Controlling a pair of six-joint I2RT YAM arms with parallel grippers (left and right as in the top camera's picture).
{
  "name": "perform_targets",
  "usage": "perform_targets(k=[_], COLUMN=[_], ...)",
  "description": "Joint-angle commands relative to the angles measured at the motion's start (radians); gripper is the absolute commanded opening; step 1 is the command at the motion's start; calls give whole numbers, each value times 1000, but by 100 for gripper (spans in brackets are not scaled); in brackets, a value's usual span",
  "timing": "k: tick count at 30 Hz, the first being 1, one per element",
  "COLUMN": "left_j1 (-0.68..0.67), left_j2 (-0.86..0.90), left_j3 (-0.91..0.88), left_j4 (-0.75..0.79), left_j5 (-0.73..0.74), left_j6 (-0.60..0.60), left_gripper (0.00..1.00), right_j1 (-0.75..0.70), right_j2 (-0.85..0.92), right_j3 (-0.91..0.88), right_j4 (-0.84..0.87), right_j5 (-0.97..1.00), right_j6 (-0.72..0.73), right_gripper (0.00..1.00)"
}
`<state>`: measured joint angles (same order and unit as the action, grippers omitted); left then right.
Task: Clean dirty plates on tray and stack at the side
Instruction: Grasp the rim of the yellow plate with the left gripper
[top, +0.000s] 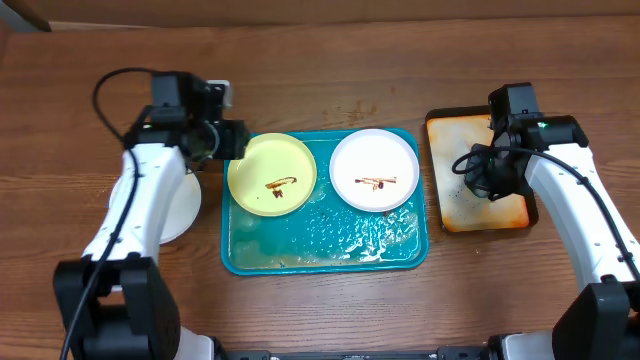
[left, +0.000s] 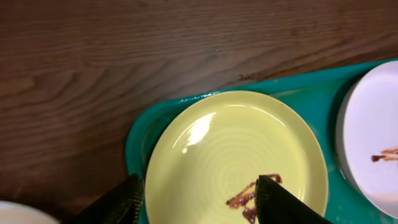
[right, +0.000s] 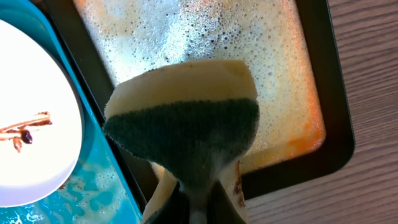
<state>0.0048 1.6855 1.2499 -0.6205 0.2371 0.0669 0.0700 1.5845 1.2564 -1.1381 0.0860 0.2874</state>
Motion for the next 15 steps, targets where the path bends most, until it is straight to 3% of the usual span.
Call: perform_targets(k=[1,15], left_j1=[-37,-51], left_j2=[53,206], left_j3=[15,15], left_j4=[27,132], left_j5=[-95,-134], left_j6=[58,68], left_gripper=[60,61], right_j1=[-6,-6], right_j2=[-3,-3], right_j3=[11,11], right_j4=[3,-6], right_j5=[-2,-2], right_j6=[-4,-5], right_gripper=[4,4])
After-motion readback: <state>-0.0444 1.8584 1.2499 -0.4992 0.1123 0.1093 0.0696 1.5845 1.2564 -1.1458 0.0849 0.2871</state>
